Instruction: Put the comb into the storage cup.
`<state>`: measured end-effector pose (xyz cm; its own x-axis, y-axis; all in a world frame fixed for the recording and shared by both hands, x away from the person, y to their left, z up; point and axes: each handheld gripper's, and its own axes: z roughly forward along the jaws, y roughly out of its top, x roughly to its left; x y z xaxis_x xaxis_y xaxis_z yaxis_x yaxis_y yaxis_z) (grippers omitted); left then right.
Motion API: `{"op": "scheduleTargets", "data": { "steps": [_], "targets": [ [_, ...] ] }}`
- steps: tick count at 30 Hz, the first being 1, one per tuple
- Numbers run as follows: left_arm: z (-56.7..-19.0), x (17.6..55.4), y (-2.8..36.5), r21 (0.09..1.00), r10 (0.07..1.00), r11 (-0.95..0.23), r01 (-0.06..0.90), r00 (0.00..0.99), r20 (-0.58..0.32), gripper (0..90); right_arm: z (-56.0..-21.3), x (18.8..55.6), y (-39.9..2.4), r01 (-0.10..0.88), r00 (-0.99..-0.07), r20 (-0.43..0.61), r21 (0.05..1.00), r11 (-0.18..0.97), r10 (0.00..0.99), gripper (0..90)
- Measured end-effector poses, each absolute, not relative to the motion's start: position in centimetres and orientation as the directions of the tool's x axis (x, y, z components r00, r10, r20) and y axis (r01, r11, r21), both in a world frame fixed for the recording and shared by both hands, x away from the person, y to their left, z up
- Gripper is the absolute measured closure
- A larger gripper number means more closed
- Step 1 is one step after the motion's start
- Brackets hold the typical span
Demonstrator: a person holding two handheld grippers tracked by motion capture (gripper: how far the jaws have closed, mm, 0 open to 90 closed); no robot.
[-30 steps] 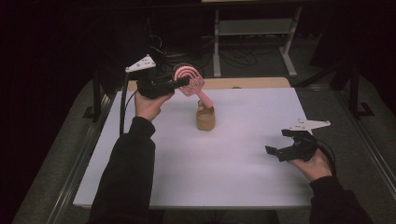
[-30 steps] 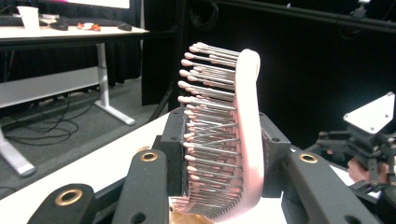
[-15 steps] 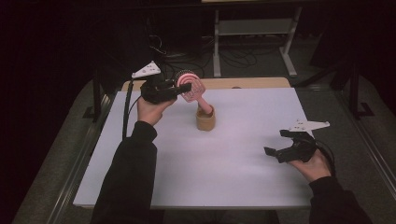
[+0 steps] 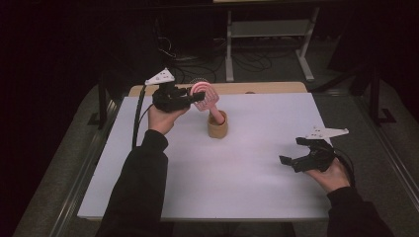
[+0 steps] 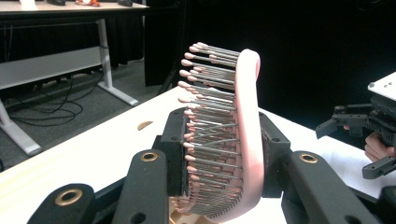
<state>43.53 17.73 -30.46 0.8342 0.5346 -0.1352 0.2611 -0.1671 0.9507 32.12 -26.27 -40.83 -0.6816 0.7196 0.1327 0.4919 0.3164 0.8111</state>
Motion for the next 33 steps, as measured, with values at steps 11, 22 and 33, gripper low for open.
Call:
{"op": "scheduleTargets", "data": {
  "steps": [11, 22, 33],
  "targets": [
    [-31.3, 43.9, 17.5, 0.946, 0.537, -0.17, 0.275, 0.831, -0.146, 63.3, -40.9, 32.2, -26.3, 0.496, -0.681, 0.14, 0.811, 0.311, 0.719, 0.0],
    [-32.5, 44.3, 17.5, 0.946, 0.544, -0.137, 0.294, 0.82, -0.176, 63.4, -41.1, 32.2, -26.2, 0.509, -0.683, 0.154, 0.801, 0.315, 0.714, 0.0],
    [-33.7, 44.6, 17.6, 0.943, 0.55, -0.111, 0.314, 0.81, -0.205, 63.3, -41.4, 32.3, -25.8, 0.514, -0.691, 0.152, 0.791, 0.332, 0.707, 0.0]
  ]
}}
